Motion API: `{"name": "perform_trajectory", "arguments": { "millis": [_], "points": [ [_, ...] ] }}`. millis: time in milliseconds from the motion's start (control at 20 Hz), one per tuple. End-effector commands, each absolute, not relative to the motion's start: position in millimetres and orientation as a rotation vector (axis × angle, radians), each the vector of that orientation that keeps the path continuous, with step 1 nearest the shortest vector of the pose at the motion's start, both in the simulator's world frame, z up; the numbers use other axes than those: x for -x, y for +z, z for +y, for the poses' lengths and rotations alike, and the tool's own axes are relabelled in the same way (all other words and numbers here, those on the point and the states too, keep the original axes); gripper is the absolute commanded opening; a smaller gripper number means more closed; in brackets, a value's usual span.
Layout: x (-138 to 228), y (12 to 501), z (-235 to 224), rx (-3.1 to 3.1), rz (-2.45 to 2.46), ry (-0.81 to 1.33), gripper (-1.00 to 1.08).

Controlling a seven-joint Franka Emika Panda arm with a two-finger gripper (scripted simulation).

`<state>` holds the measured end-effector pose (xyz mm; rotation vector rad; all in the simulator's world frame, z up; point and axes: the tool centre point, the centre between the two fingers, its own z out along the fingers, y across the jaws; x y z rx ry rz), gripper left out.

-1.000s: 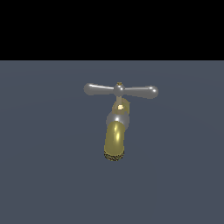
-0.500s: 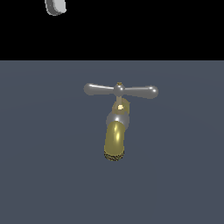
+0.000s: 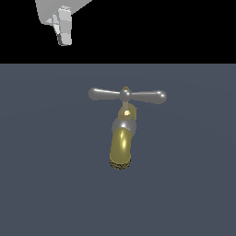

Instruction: Turn on the faucet by rotating a designated handle.

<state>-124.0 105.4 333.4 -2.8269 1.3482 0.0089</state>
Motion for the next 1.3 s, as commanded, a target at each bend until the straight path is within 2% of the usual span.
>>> {"name": "perform_trajectory", "arguments": {
  "millis": [0,1250],
  "points": [
    [113,324,108,2.787,1.426,0.009,-1.00],
    [9,235,96,2.314,2.117,0.003,-1.00]
  ]
}}
